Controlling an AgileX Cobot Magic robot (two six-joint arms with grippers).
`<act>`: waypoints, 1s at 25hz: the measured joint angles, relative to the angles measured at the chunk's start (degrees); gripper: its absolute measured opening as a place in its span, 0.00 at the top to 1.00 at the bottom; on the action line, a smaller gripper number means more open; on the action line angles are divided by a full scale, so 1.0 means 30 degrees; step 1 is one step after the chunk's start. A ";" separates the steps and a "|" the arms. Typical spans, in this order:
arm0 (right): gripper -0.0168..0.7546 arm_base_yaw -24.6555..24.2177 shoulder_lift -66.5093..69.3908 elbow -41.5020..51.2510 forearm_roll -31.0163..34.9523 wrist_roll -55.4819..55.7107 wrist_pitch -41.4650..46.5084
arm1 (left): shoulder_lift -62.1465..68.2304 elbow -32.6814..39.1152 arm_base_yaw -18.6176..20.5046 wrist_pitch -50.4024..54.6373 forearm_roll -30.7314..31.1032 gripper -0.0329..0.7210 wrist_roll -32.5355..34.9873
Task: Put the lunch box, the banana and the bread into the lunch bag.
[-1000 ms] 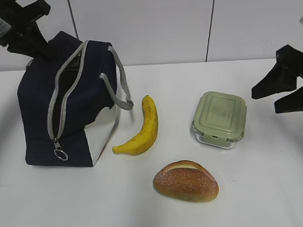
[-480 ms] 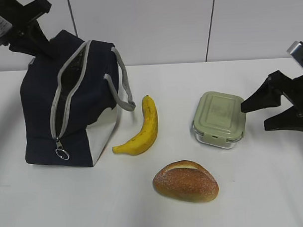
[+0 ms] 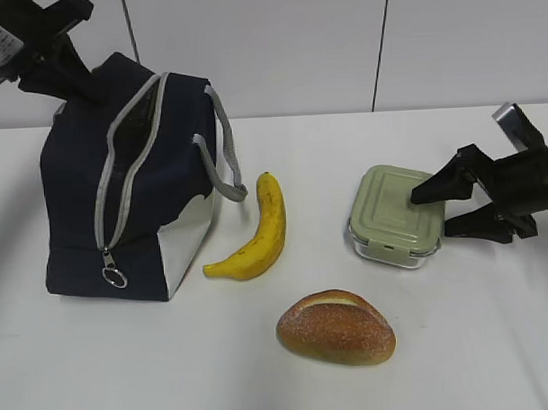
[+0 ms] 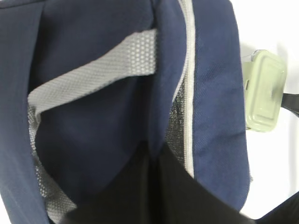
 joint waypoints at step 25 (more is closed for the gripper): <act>0.44 0.0000 0.1892 -0.0262 0.1930 -0.3455 0.1584 | 0.0000 0.0000 0.0000 0.0000 -0.0760 0.96 0.0007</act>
